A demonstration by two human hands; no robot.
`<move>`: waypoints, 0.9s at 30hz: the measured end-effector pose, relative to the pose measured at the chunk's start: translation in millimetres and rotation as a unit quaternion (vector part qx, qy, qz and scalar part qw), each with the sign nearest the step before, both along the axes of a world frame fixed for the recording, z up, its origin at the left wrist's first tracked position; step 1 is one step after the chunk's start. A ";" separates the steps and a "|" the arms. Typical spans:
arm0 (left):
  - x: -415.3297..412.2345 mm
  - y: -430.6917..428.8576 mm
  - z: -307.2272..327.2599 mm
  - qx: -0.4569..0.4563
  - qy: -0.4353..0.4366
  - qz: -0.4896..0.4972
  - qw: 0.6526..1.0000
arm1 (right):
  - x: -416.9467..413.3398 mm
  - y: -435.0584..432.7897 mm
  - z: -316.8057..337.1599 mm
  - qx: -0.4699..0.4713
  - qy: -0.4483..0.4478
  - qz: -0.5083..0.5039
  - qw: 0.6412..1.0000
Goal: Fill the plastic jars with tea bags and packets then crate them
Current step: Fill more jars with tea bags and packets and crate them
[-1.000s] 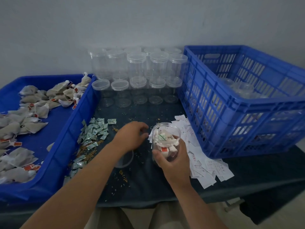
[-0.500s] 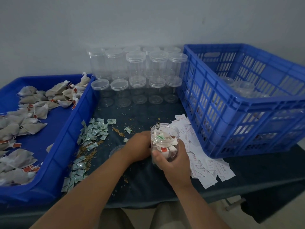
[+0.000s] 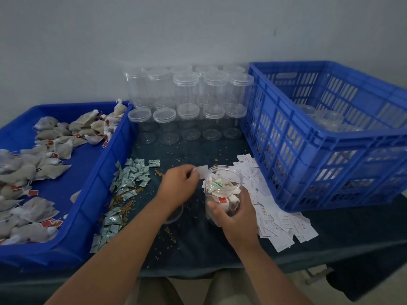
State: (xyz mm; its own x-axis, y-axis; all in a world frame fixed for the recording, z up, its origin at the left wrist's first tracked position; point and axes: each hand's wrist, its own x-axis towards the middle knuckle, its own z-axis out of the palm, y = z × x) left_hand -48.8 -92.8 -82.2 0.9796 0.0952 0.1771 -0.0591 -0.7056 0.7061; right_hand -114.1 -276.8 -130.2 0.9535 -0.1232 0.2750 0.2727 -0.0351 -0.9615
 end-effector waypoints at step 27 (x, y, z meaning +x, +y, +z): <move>-51.0 67.7 -13.8 0.289 0.188 -0.005 0.939 | -0.9 -0.3 -3.5 -0.054 -0.010 0.064 0.996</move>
State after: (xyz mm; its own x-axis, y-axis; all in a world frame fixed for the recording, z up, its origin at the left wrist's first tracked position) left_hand -99.8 -25.1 -95.9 0.9836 0.0800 -0.1615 0.1088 -0.9779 0.1785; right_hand -115.0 -277.1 -133.7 0.9539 0.0298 0.2987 0.3002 -0.1015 -0.9485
